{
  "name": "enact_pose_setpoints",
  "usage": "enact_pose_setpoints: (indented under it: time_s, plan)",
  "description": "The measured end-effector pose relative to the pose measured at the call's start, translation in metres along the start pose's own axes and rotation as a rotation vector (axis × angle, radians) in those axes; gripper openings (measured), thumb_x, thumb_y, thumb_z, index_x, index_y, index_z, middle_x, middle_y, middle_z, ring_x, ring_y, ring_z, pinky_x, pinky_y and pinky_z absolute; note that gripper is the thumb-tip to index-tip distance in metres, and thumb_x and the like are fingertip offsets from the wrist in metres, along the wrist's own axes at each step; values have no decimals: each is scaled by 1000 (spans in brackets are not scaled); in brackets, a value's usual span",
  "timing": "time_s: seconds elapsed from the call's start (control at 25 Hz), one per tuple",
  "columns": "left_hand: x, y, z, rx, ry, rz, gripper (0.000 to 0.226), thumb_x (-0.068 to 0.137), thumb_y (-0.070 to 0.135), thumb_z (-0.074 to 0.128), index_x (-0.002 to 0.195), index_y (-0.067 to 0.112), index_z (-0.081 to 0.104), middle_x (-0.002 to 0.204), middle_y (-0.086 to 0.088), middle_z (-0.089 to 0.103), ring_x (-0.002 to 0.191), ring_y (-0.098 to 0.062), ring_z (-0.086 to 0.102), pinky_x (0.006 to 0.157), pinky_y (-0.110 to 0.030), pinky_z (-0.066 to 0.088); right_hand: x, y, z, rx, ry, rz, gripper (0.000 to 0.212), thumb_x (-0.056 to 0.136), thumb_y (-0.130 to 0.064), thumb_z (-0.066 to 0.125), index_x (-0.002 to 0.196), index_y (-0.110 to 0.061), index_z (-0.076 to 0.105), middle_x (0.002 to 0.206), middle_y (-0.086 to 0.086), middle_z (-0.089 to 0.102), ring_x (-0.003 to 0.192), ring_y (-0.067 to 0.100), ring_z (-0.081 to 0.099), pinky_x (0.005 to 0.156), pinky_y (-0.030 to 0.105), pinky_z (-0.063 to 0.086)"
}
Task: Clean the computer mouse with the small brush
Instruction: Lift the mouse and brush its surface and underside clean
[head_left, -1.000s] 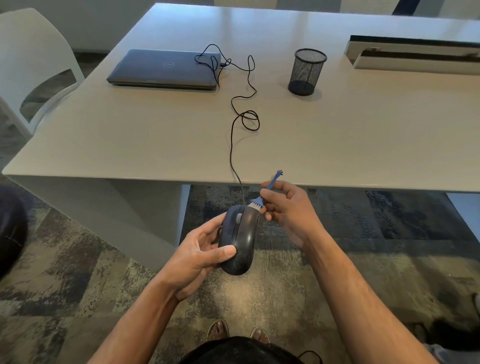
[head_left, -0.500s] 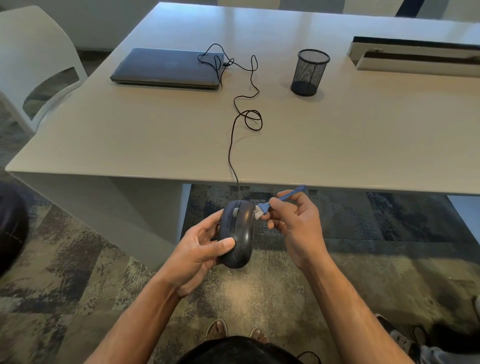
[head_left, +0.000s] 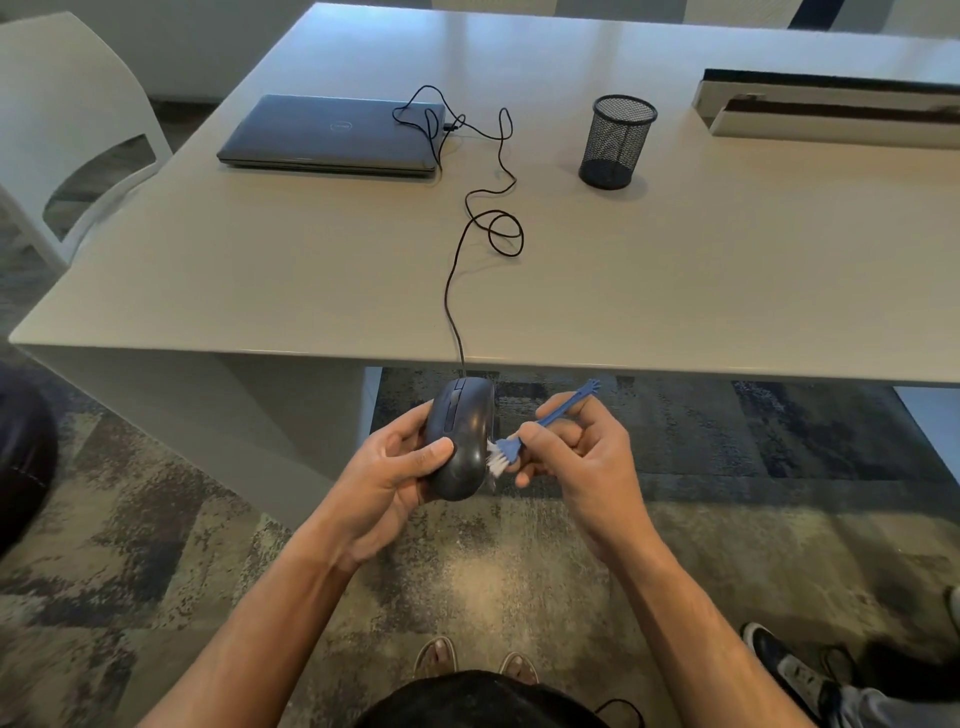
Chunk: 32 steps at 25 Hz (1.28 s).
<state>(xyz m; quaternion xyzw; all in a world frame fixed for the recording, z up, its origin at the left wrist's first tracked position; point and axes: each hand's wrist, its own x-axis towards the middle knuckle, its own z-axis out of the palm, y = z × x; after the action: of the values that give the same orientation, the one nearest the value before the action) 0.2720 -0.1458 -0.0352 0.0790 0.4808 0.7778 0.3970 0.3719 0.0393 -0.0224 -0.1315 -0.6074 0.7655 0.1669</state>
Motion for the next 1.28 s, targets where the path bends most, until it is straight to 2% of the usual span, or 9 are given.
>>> enact_pose_setpoints:
  time_s: [0.12, 0.28, 0.48, 0.6, 0.76, 0.88, 1.0, 1.12, 1.28]
  plan:
    - [3, 3, 0, -12, -13, -5, 54, 82, 6, 68, 135, 9, 60, 125, -18, 68, 103, -27, 71, 79, -35, 62, 10, -8, -5, 0, 96, -17, 10, 96, 1, 63, 101, -4, 56, 72, 27, 69, 56, 24, 68, 54, 28, 56]
    - [3, 5, 4, -17, -77, -21, 69, 70, 21, 89, 133, 11, 63, 128, -19, 67, 106, -28, 70, 85, -36, 61, 26, -10, -2, 30, 271, -13, 12, 98, -6, 63, 106, -7, 55, 76, 13, 75, 68, 26, 73, 60, 27, 57]
    - [7, 3, 2, -15, -18, -11, 51, 84, 11, 68, 134, 8, 61, 127, -21, 66, 102, -27, 70, 83, -36, 61, 15, -4, 9, 47, 225, 23, 14, 97, -4, 64, 106, -5, 54, 76, 16, 74, 68, 26, 72, 60, 27, 58]
    - [9, 4, -2, -8, 4, -13, 53, 83, 14, 67, 135, 7, 60, 126, -21, 66, 102, -29, 68, 82, -38, 60, -2, 0, 12, 24, 159, 29, 15, 96, -2, 65, 105, -4, 54, 74, 21, 73, 64, 28, 72, 60, 29, 59]
    - [12, 3, -2, -11, 20, -16, 50, 84, 14, 66, 133, 4, 61, 121, -21, 67, 98, -28, 69, 78, -38, 61, -14, 4, 14, -19, 135, -3, 15, 95, -2, 66, 104, -5, 54, 71, 18, 73, 60, 28, 72, 60, 31, 60]
    - [15, 4, 1, -28, 33, -14, 47, 85, 14, 65, 131, 3, 61, 113, -17, 71, 91, -23, 72, 71, -34, 63, -19, 5, 13, -44, 117, -33, 16, 94, -3, 67, 103, -8, 55, 71, 18, 73, 61, 29, 72, 61, 33, 60]
    - [18, 6, 5, 17, 56, 5, 46, 86, 18, 65, 129, 3, 62, 110, -13, 72, 90, -20, 71, 71, -29, 58, -27, 8, 17, -60, 86, -56, 16, 93, -4, 68, 101, -12, 56, 71, 20, 72, 61, 31, 71, 61, 34, 60]
    - [19, 6, 10, 18, 75, 20, 52, 80, 23, 71, 128, 4, 62, 109, -12, 73, 89, -19, 72, 71, -29, 58, -31, 8, 14, -69, 125, -84, 18, 93, -3, 69, 99, -16, 58, 70, 24, 69, 62, 34, 71, 63, 37, 61]
    - [20, 7, 11, -2, 111, -1, 55, 82, 19, 68, 134, 3, 57, 118, -15, 69, 94, -23, 69, 83, -40, 49, -21, -4, -2, -26, 240, -127, 16, 93, -8, 68, 95, -22, 60, 78, 18, 74, 66, 31, 74, 63, 34, 62]
